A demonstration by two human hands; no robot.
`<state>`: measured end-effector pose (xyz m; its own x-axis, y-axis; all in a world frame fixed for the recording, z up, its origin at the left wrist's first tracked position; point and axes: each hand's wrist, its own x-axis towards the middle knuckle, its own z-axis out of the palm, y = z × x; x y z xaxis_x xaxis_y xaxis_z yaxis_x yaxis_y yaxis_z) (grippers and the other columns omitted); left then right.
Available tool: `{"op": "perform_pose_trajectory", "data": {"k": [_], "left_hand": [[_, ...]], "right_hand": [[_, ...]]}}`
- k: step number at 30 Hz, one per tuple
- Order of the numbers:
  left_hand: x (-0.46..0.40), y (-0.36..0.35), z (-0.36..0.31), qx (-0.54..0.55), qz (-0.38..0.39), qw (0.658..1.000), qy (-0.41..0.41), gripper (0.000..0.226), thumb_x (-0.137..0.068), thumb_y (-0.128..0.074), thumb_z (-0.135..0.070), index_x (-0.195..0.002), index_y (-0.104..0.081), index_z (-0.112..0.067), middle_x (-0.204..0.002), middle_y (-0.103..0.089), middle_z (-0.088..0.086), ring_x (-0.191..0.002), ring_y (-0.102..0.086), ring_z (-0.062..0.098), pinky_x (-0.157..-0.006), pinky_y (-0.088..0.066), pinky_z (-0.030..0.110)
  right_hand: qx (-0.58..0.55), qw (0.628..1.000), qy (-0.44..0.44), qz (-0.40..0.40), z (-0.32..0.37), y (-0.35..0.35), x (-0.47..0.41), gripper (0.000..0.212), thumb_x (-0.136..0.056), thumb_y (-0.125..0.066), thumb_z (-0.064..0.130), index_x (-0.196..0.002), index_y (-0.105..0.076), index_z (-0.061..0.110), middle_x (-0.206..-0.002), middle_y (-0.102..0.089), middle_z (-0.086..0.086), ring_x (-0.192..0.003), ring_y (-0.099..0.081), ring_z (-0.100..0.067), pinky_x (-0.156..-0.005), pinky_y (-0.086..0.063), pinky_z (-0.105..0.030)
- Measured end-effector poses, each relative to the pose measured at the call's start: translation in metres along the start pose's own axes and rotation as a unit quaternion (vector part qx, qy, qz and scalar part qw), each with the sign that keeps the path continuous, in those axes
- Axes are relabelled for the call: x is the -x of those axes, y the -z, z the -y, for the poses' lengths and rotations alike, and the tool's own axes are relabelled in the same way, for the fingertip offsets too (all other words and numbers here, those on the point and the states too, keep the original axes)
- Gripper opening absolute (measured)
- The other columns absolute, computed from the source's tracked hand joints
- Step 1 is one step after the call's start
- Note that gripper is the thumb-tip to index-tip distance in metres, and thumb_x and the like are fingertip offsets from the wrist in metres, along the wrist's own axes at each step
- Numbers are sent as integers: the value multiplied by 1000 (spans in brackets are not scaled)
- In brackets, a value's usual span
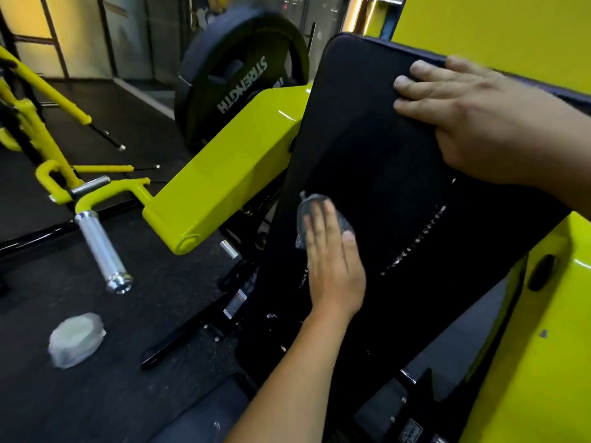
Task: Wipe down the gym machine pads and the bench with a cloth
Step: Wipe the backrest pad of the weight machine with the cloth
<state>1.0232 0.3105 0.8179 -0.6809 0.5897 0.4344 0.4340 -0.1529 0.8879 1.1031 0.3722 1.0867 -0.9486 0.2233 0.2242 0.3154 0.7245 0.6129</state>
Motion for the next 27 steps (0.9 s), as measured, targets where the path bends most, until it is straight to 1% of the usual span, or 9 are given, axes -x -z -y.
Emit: {"op": "perform_pose_trajectory", "data": {"k": [4,9,12,14,17,20,22,24,27], "left_hand": [[-5,-8,-26,66,-7,995,69,60,-113,-26,-33,-164,5,-29,-168,20,-17,-151,24,-5,-130,1,39],[-56,-7,-92,39,11,989,-144,60,-108,-38,-18,-163,-18,-6,-173,-6,11,-160,4,25,-130,-5,40],[-54,4,-75,18,22,982,-188,60,-105,-39,-9,-163,-22,-6,-173,-11,9,-160,-2,21,-130,-12,42],[-31,7,-43,13,13,989,-146,61,-106,-37,-7,-164,-20,-13,-173,-11,1,-160,-3,14,-129,-16,40],[9,6,-7,51,2,999,-6,63,-110,-33,-11,-165,-11,-30,-172,-4,-13,-157,2,0,-129,-16,36],[18,1,-24,102,-18,990,98,61,-111,-31,-14,-165,-9,-34,-171,1,-18,-154,5,-7,-129,-14,29],[1,-4,-53,111,-50,991,58,59,-107,-29,-11,-165,-16,-17,-173,-5,-2,-157,-1,6,-129,-15,34],[-18,-11,-81,95,-51,993,-44,62,-99,-30,-6,-161,-24,-1,-171,-16,15,-159,-7,23,-130,-10,35],[-39,-5,-97,95,-6,990,-102,67,-97,-39,3,-162,-24,-4,-172,-13,11,-160,-4,22,-129,-7,32]], "right_hand": [[-30,1000,3,-6,-4,2,1,65,-90,-32,12,-153,-47,11,-165,-33,-6,-157,-14,-18,-128,-7,-44],[-44,999,-3,1,-6,3,-1,65,-89,-33,13,-152,-47,11,-165,-32,-5,-156,-13,-16,-128,-7,-45],[-32,999,0,2,-5,4,0,67,-87,-32,18,-152,-48,11,-164,-33,-6,-155,-14,-14,-128,-7,-43],[-31,1000,-1,0,-1,4,1,67,-87,-31,18,-151,-49,10,-164,-34,-7,-155,-15,-16,-127,-8,-43],[-42,999,-8,6,1,6,0,64,-92,-32,16,-154,-46,12,-166,-31,-5,-156,-12,-14,-127,-4,-41],[-60,998,-10,16,-1,10,-1,60,-97,-47,4,-156,-42,14,-167,-27,-3,-156,-7,-13,-127,2,-38],[-67,998,1,19,-2,10,-5,64,-94,-52,-1,-156,-42,13,-168,-27,-4,-157,-8,-14,-127,3,-38],[-69,997,3,22,-2,9,-9,65,-93,-52,-2,-155,-43,13,-168,-26,-4,-158,-8,-15,-126,5,-36],[-61,998,6,24,-3,5,-13,60,-93,-42,5,-153,-47,12,-167,-30,-7,-157,-12,-18,-126,1,-39]]}}
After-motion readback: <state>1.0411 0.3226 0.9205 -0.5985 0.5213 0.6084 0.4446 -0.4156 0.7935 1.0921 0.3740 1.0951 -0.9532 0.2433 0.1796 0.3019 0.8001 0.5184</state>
